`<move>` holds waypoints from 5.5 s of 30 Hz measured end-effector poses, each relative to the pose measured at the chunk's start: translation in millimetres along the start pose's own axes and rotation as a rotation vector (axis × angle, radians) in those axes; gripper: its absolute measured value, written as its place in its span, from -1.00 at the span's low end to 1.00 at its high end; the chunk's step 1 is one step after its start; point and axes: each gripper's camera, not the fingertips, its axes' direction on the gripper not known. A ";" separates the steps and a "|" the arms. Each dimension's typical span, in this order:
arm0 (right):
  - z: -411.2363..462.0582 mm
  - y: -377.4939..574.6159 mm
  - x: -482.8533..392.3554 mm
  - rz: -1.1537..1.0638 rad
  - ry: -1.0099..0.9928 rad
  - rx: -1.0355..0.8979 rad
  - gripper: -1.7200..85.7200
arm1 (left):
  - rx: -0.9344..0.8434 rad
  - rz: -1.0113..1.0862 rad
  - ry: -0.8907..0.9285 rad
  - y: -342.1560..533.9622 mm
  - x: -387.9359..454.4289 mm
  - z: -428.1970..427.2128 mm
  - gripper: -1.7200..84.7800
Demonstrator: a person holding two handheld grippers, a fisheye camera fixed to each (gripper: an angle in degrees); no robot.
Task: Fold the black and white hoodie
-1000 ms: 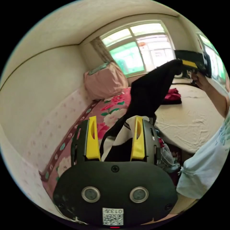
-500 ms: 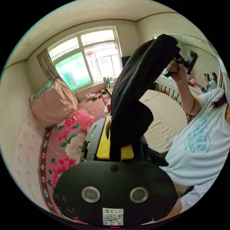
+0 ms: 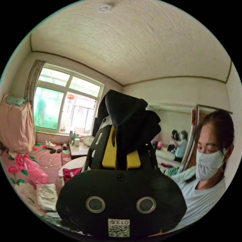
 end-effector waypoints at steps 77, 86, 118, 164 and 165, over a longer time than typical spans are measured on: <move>191.4 227.9 -33.1 -0.320 0.891 -1.133 -0.84 | -0.581 -0.978 0.461 147.0 -258.6 299.6 -0.90; 133.4 313.0 -51.0 0.022 0.886 -1.252 -0.62 | -0.557 -0.704 0.460 78.2 -202.2 288.6 -0.90; 130.3 -9.1 -212.5 -0.693 1.269 -0.345 -0.94 | -0.397 -0.105 0.257 -65.8 -28.2 127.8 -0.95; 75.5 332.2 -37.8 0.195 1.101 -1.256 -0.74 | -1.177 -0.434 0.266 269.5 -132.0 236.6 -0.65; 76.0 324.5 -43.1 0.182 1.077 -1.223 -0.73 | -1.216 -0.349 0.282 270.8 -117.0 247.5 -0.64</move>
